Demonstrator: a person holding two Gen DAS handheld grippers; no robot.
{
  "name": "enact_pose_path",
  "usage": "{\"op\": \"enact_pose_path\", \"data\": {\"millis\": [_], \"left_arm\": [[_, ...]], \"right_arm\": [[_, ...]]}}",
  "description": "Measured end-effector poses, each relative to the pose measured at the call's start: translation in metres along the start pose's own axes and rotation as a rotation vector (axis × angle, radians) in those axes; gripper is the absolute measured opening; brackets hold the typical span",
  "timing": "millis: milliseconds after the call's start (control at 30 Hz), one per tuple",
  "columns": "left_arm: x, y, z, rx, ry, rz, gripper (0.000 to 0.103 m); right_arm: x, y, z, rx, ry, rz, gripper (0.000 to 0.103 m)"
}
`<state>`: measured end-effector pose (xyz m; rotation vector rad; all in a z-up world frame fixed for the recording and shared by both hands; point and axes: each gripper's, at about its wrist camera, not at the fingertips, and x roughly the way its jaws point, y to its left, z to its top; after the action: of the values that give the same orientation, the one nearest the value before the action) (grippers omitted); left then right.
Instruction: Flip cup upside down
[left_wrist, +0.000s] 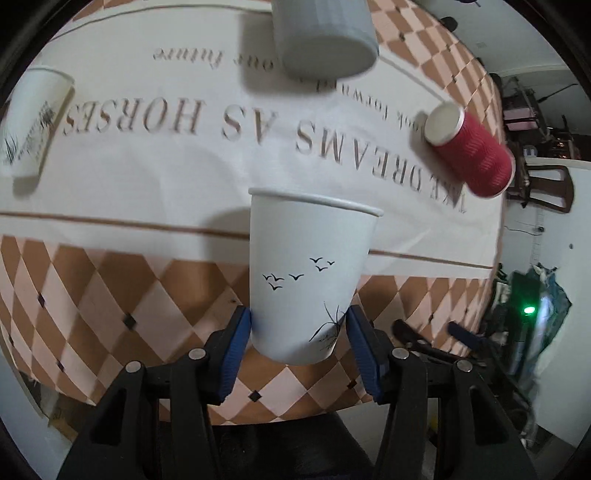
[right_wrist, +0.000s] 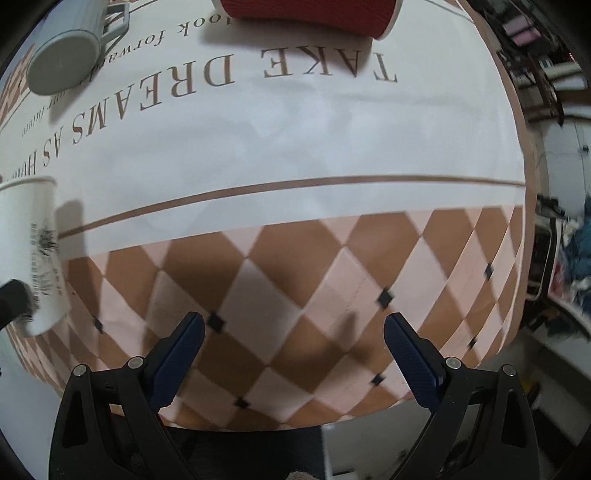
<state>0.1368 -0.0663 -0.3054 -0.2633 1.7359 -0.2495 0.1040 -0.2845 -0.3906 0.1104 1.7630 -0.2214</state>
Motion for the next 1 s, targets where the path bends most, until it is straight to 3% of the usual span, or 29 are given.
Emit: {"op": "enact_pose_path", "data": {"millis": [200,400,500,567,667,733,833,933,1000], "left_arm": [[0.022,-0.009,-0.01,0.002,0.016,0.091,0.052],[0.031,-0.006,-0.011,-0.032,0.018,0.103,0.059],[0.029,-0.004,-0.011,-0.03,0.002,0.104,0.072],[0.026,-0.001,-0.012,-0.031,-0.007,0.095,0.088],[0.013,0.006,-0.017,-0.025,-0.028,0.088,0.098],[-0.004,0.007,-0.022,-0.014,-0.066,0.076,0.1],[-0.044,0.008,-0.034,0.033,-0.202,0.123,0.101],[-0.082,0.021,-0.055,0.05,-0.362,0.252,0.102],[-0.093,0.032,-0.067,0.037,-0.423,0.336,0.102]], "right_arm": [[0.003,-0.02,-0.001,-0.057,-0.027,-0.021,0.099],[-0.001,-0.034,-0.001,-0.084,-0.052,-0.028,0.099],[-0.004,-0.035,-0.001,-0.087,-0.06,-0.032,0.099],[-0.012,-0.027,0.0,-0.085,-0.066,-0.032,0.099],[-0.029,-0.015,0.006,-0.071,-0.08,-0.036,0.099],[-0.047,-0.016,-0.004,-0.062,-0.114,-0.016,0.099],[-0.08,-0.013,-0.014,-0.127,-0.203,-0.011,0.099],[-0.108,0.012,-0.025,-0.356,-0.304,-0.083,0.099],[-0.124,0.037,-0.034,-0.564,-0.384,-0.198,0.099]]}}
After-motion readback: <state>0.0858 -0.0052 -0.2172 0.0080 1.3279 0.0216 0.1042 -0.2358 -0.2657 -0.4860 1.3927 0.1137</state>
